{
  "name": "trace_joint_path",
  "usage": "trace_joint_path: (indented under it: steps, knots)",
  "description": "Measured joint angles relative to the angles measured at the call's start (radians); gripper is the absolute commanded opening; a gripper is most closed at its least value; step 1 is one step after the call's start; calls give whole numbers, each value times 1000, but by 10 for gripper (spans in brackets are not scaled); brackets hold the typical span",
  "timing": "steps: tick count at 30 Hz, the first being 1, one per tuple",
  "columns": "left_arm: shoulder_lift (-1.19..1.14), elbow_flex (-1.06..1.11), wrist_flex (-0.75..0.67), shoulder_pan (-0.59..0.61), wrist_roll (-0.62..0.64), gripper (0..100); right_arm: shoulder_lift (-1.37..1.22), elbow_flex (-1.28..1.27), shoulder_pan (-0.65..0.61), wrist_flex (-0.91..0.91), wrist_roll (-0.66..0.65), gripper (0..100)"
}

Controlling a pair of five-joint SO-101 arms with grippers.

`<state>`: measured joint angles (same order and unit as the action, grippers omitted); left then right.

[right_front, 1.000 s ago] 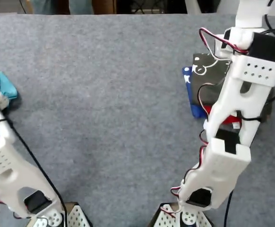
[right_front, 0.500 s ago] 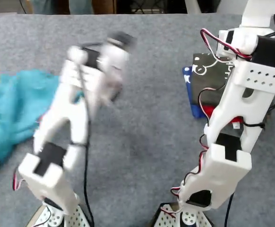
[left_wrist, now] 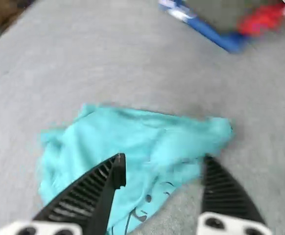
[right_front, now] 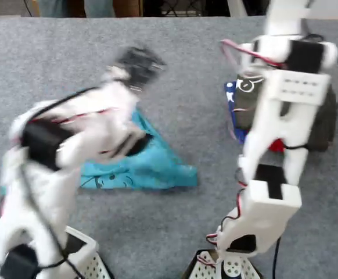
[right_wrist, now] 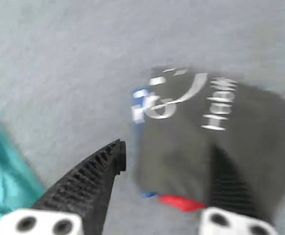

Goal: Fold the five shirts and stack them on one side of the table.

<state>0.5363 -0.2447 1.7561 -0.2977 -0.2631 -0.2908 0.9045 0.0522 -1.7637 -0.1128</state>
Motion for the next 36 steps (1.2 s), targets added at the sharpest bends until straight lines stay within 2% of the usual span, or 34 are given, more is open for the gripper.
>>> trace_joint_path:
  steps: [4, 9, 13, 17, 20, 24, 25, 27, 30, 36]
  knots:
    - [97, 25, 2, 238, 130, 303, -8, -81, -210, 0, 2, 332]
    - [106, 192, -14, 681, 183, 302, -153, -112, -488, 14, 2, 325]
    - [54, 494, -178, 1002, 187, 302, -321, -112, -658, 120, 52, 325]
    - [18, 781, -402, 1220, 192, 302, -468, -112, -761, 269, 71, 325]
    - [8, 887, -506, 1289, 192, 302, -545, -112, -784, 347, 71, 280]
    - [8, 950, -571, 1312, 192, 302, -628, -101, -770, 371, 71, 34]
    - [8, 957, -582, 1310, 192, 302, -647, -84, -753, 371, 71, 8]
    - [6, 973, -600, 1307, 192, 302, -680, -38, -706, 371, 71, 59]
    - [6, 999, -603, 1264, 192, 302, -709, 46, -618, 333, 71, 14]
    - [6, 1065, -628, 1122, 198, 302, -713, 261, -453, 107, 71, 13]
